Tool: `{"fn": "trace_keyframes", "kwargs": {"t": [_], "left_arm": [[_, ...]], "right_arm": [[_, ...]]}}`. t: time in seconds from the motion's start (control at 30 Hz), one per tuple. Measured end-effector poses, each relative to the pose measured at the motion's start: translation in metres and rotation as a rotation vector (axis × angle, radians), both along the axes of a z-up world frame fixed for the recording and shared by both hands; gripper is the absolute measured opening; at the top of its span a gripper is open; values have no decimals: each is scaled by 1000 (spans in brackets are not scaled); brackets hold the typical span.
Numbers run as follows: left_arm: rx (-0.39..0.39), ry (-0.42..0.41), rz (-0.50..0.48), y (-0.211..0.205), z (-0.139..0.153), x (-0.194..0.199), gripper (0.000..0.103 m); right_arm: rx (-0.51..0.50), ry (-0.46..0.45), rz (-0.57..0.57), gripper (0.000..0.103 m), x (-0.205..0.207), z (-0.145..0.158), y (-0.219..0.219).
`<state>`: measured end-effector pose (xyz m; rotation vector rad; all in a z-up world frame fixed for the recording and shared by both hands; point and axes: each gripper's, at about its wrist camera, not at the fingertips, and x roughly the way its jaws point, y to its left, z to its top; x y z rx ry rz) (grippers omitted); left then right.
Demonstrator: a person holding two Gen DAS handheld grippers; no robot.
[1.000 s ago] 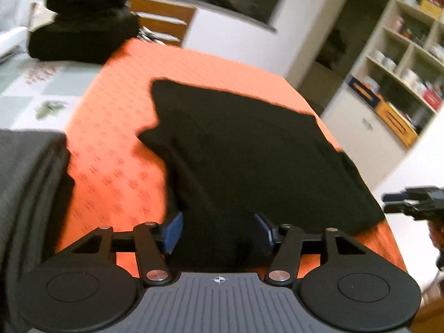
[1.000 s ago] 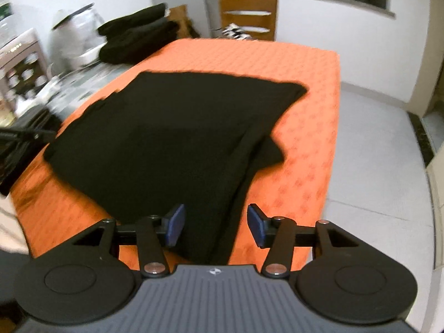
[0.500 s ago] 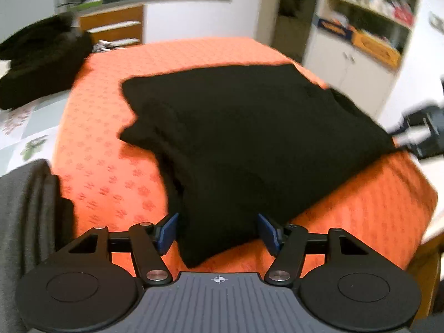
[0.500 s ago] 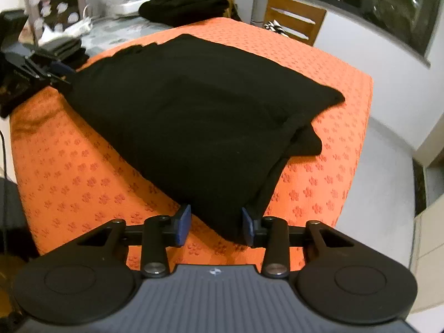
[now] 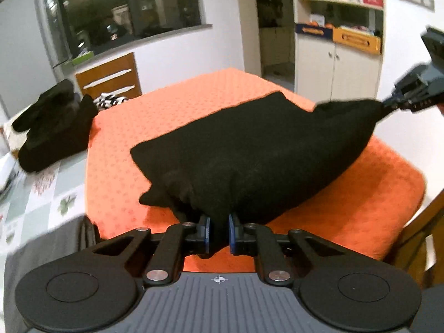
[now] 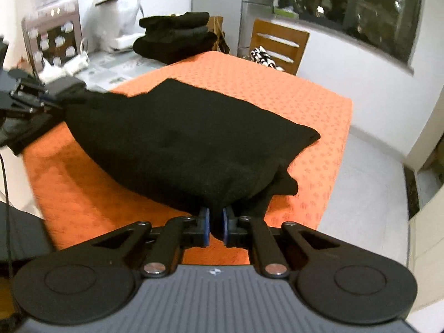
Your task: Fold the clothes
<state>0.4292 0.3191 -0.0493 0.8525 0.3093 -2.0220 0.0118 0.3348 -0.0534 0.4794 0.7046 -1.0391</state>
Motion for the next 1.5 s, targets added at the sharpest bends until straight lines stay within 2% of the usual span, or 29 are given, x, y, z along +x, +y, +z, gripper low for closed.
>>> {"fn": "trace_keyframes", "kwargs": {"t": [0.2, 0.33, 0.53, 0.63, 0.83, 0.93, 1.1, 1.33, 1.4, 1.5], "left_arm": [[96, 72, 50, 59, 33, -2, 15], [113, 128, 109, 52, 50, -1, 15], [88, 202, 189, -10, 64, 2, 16], [65, 211, 218, -46, 65, -2, 16], [112, 206, 256, -112, 45, -10, 16], [141, 205, 273, -143, 34, -13, 16], [148, 226, 245, -124, 33, -7, 16], [136, 252, 170, -47, 48, 1, 16], [147, 242, 156, -23, 48, 1, 17], [176, 228, 163, 3, 36, 1, 21]], "right_arm": [[135, -116, -83, 11, -16, 32, 51], [186, -199, -141, 11, -27, 50, 65], [141, -240, -174, 11, -33, 74, 21], [125, -227, -187, 11, -32, 78, -22], [152, -143, -192, 11, -24, 58, -115], [173, -139, -182, 11, -21, 46, -137], [205, -182, -177, 11, -25, 37, -131], [221, -277, -153, 11, -41, 38, -58], [228, -275, -138, 12, -41, 37, -33], [230, -221, -121, 16, -36, 32, -3]]}}
